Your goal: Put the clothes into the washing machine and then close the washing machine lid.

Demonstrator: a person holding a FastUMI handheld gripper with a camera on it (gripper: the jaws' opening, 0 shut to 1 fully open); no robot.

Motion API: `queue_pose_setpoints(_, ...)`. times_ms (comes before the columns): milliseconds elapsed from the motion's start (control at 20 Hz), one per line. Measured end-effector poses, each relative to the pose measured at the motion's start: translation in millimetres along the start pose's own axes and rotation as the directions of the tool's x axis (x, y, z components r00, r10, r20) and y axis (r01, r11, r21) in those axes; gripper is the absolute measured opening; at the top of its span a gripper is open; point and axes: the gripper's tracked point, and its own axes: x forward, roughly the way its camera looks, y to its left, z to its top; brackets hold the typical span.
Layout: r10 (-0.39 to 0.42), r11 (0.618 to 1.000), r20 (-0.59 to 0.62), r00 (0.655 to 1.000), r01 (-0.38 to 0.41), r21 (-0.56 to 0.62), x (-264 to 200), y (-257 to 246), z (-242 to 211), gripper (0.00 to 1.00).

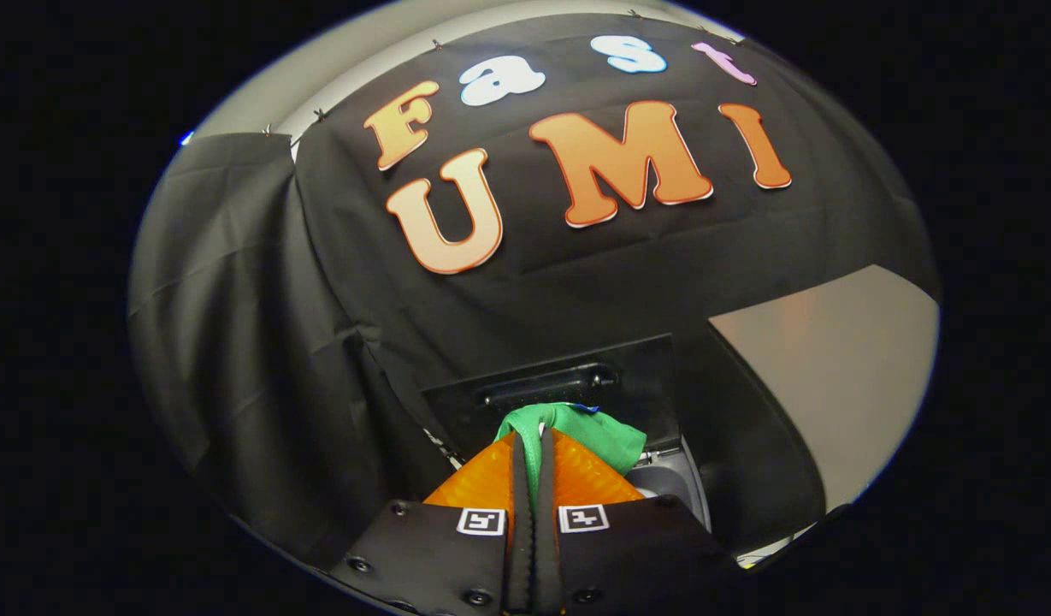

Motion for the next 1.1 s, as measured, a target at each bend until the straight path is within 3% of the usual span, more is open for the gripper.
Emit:
queue_pose_setpoints(400, -0.066, 0.996, -0.171, 0.983, 0.075, 0.048, 79.2, -12.0, -97.6, 0.09)
queue_pose_setpoints(700, -0.128, 0.985, -0.355, 0.926, 0.16, 0.062, 111.4, -32.1, -179.2, 0.1)
queue_pose_setpoints(1100, -0.162, 0.977, -0.524, 0.836, 0.21, 0.033, 151.6, -44.9, -232.0, 0.1)
